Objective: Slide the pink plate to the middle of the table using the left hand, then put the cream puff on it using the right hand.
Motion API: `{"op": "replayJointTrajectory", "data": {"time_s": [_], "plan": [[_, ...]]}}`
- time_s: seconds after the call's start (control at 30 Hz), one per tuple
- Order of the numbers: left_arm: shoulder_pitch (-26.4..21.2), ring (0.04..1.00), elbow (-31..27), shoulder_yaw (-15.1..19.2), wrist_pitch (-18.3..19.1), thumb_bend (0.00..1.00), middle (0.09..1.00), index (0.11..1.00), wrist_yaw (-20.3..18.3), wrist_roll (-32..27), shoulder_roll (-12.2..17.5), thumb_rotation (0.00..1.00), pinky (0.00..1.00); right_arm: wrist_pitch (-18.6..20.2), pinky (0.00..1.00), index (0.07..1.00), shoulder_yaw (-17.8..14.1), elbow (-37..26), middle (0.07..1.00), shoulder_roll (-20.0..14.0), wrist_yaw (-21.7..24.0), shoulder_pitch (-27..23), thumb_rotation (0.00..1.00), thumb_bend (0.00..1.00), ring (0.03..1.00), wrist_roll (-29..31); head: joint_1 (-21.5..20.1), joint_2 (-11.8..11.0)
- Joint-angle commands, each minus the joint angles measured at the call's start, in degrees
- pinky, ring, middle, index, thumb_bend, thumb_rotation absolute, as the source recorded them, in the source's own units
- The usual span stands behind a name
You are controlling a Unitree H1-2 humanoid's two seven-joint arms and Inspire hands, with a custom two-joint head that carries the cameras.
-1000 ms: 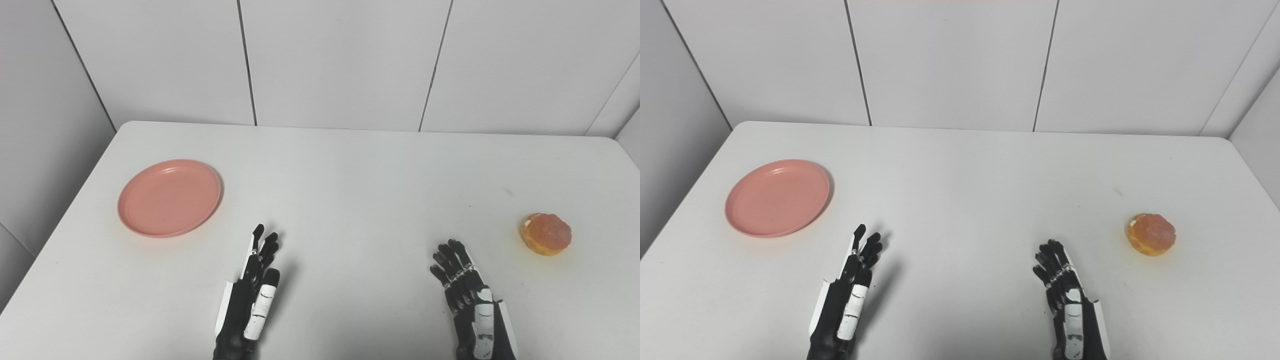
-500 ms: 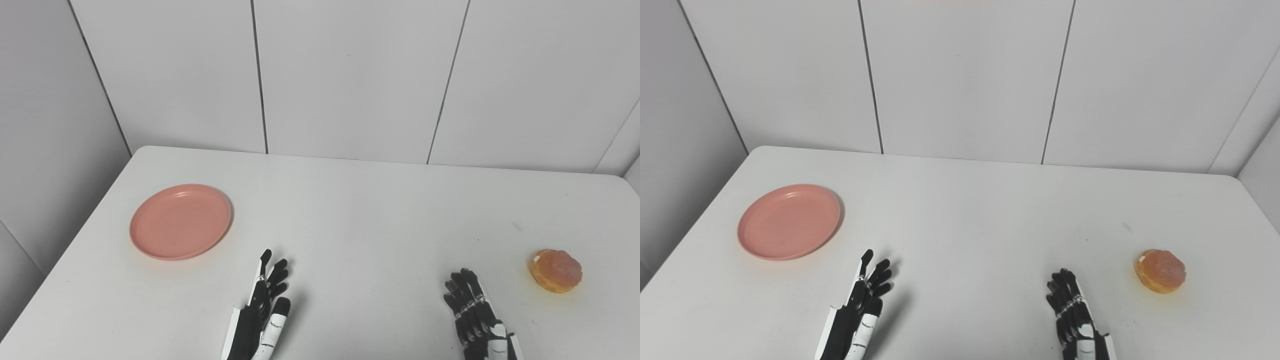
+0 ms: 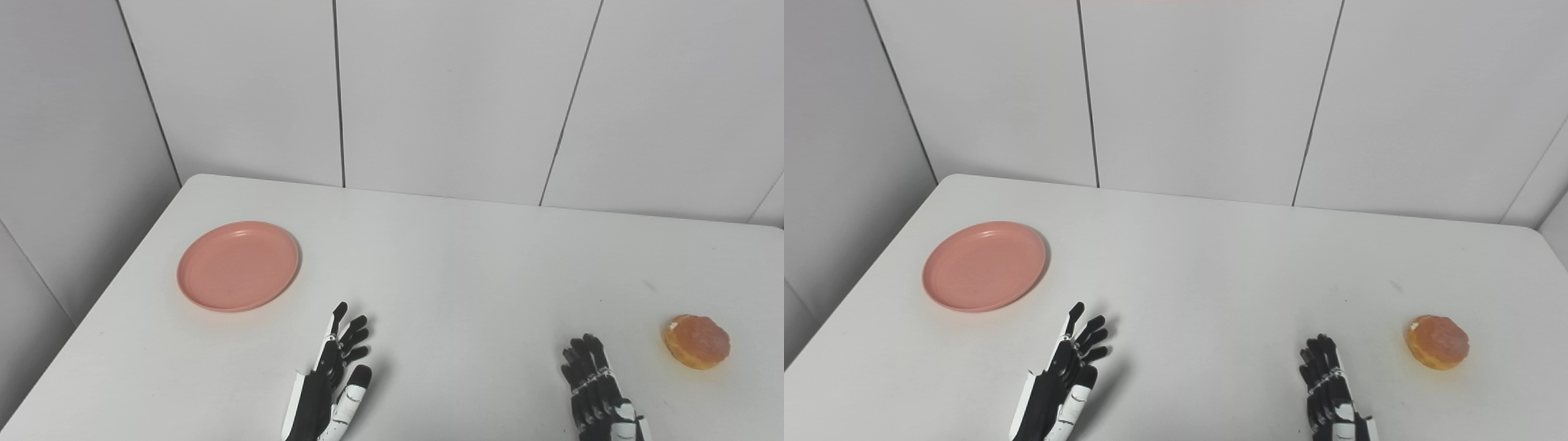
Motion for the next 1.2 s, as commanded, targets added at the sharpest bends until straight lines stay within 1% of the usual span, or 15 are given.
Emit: {"op": "replayJointTrajectory", "data": {"time_s": [0.0, 0.13, 0.23, 0.3, 0.33, 0.4, 0.43, 0.47, 0.53, 0.63, 0.77, 0.93, 1.0, 1.1, 1.17], "plan": [[0.80, 0.861, 2.40, 0.85, 0.48, 0.64, 0.888, 0.951, 0.79, -0.93, -1.11, 0.82, 0.81, 1.46, 0.99, 0.943, -0.77, 4.74, 0.951, 0.11, -1.13, 0.06, 1.00, 0.87, 0.958, -0.45, -0.34, 0.02], [-0.16, 0.878, -0.21, 2.70, 0.28, 0.62, 0.900, 0.951, 1.48, -1.09, -1.30, 0.82, 0.84, 1.32, 0.98, 0.928, -0.78, 5.35, 0.933, 0.56, -1.17, -0.20, 1.00, 0.88, 0.945, -0.55, -0.26, -0.24], [-1.55, 0.895, -3.65, 3.54, 2.06, 0.62, 0.912, 0.948, 0.77, -1.64, -0.81, 0.83, 0.86, 1.65, 0.99, 0.936, -0.54, 5.22, 0.937, 0.58, -0.87, -0.13, 1.00, 0.87, 0.946, -0.53, 0.00, -0.09], [-2.75, 0.904, -5.97, 3.99, 3.81, 0.65, 0.916, 0.942, 0.12, -2.49, -0.30, 0.81, 0.87, 1.90, 0.99, 0.942, -0.41, 5.05, 0.939, 0.65, -0.86, -0.06, 1.00, 0.87, 0.948, -0.50, -0.01, 0.04], [-3.55, 0.909, -7.13, 4.33, 4.65, 0.69, 0.916, 0.936, -0.26, -3.34, -0.04, 0.80, 0.88, 1.98, 0.98, 0.943, -0.38, 5.00, 0.940, 0.74, -0.93, -0.03, 1.00, 0.87, 0.948, -0.47, -0.01, 0.03], [-4.72, 0.911, -8.79, 4.97, 6.27, 0.72, 0.915, 0.933, -0.65, -4.04, 0.24, 0.79, 0.88, 2.06, 0.98, 0.943, -0.36, 5.00, 0.940, 0.87, -1.04, -0.04, 1.00, 0.86, 0.949, -0.49, 0.02, -0.03], [-5.53, 0.913, -9.72, 5.42, 7.40, 0.74, 0.918, 0.938, -0.67, -3.93, 0.50, 0.85, 0.90, 2.09, 0.99, 0.943, -0.36, 5.10, 0.940, 0.96, -1.12, -0.09, 1.00, 0.87, 0.951, -0.57, -0.01, -0.14], [-6.39, 0.910, -10.60, 5.91, 8.48, 0.74, 0.916, 0.937, -0.59, -3.57, 0.83, 0.88, 0.90, 2.01, 0.98, 0.941, -0.35, 5.27, 0.938, 1.05, -1.19, -0.16, 1.00, 0.87, 0.949, -0.68, -0.07, -0.29], [-8.25, 0.907, -12.48, 6.91, 10.66, 0.74, 0.910, 0.940, -0.55, -2.85, 1.76, 0.91, 0.91, 1.92, 0.97, 0.933, -0.39, 5.61, 0.931, 1.37, -1.39, -0.27, 1.00, 0.87, 0.941, -0.87, -0.29, -0.41], [-10.85, 0.909, -14.19, 8.32, 12.76, 0.73, 0.907, 0.933, -0.44, -2.70, 3.22, 0.94, 0.94, 1.68, 0.96, 0.918, -0.34, 5.99, 0.918, 1.75, -1.59, -0.40, 1.00, 0.86, 0.928, -1.22, -0.41, -0.45], [-14.31, 0.941, -13.75, 10.59, 13.63, 0.76, 0.926, 0.929, -1.81, -6.00, 5.94, 0.94, 0.99, 1.71, 0.96, 0.928, -0.12, 6.25, 0.927, 1.82, -1.36, -0.60, 1.00, 0.87, 0.941, -1.37, -0.34, -0.66], [-18.38, 0.953, -10.18, 13.29, 12.81, 0.89, 0.923, 0.895, -3.28, -8.68, 9.86, 0.96, 1.00, 1.65, 0.97, 0.930, -0.05, 6.68, 0.928, 1.98, -1.29, -0.81, 1.00, 0.87, 0.941, -1.30, -0.46, -0.92], [-19.84, 0.956, -8.64, 14.54, 12.55, 0.91, 0.915, 0.879, -3.73, -9.86, 11.52, 0.98, 1.00, 1.69, 0.96, 0.929, -0.01, 6.72, 0.926, 2.05, -1.41, -0.83, 1.00, 0.87, 0.940, -1.52, -0.49, -0.99], [-21.47, 0.957, -7.58, 16.58, 13.33, 0.92, 0.902, 0.857, -4.32, -11.63, 14.07, 1.00, 1.00, 1.70, 0.96, 0.929, 0.05, 6.67, 0.927, 2.24, -1.50, -0.82, 1.00, 0.86, 0.938, -1.66, -0.57, -0.98], [-23.07, 0.952, -7.37, 17.87, 13.65, 0.94, 0.907, 0.860, -4.96, -11.81, 16.57, 1.00, 1.00, 1.82, 0.95, 0.926, 0.07, 6.59, 0.923, 2.34, -1.55, -0.79, 1.00, 0.86, 0.936, -1.81, -0.56, -0.95]]}}
